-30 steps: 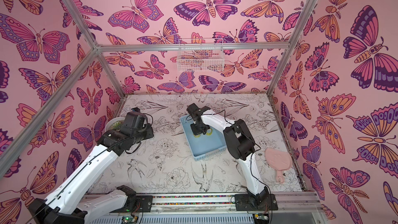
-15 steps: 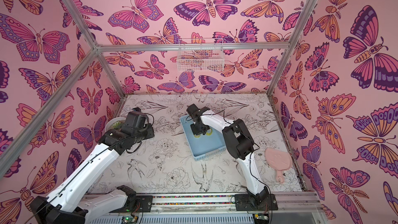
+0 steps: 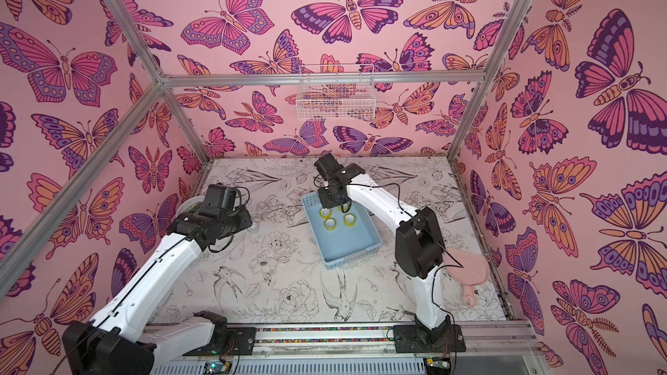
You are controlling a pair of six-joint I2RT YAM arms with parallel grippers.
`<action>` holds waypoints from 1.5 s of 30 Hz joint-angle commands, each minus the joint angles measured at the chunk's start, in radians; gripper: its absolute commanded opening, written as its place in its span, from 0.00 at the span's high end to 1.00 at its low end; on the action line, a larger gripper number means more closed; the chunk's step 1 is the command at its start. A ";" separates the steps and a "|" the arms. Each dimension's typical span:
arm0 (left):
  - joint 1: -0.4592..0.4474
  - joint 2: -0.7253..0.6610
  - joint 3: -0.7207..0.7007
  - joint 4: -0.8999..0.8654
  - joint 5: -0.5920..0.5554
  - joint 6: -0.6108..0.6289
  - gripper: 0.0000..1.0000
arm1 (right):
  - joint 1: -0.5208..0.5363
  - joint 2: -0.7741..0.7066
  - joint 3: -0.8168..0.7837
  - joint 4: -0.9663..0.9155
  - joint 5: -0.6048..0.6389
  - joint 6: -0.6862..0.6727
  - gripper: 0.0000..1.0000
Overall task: Put the transparent tape into the storage box
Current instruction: Pick up the tape from the center of the board.
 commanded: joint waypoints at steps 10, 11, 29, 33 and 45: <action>0.106 0.324 -0.028 0.179 0.139 -0.141 0.60 | 0.056 -0.134 -0.076 0.002 -0.015 0.000 0.69; 0.109 0.336 -0.028 0.187 0.138 -0.145 0.60 | 0.056 -0.142 -0.084 0.005 -0.014 -0.001 0.69; 0.177 0.500 -0.042 0.267 0.127 -0.164 0.60 | 0.055 -0.166 -0.113 0.009 0.017 0.000 0.68; 0.189 0.522 -0.042 0.277 0.123 -0.166 0.60 | 0.055 -0.161 -0.113 0.012 0.016 0.003 0.68; 0.206 0.487 -0.050 0.297 0.115 -0.167 0.61 | 0.055 -0.160 -0.110 0.012 0.026 0.009 0.69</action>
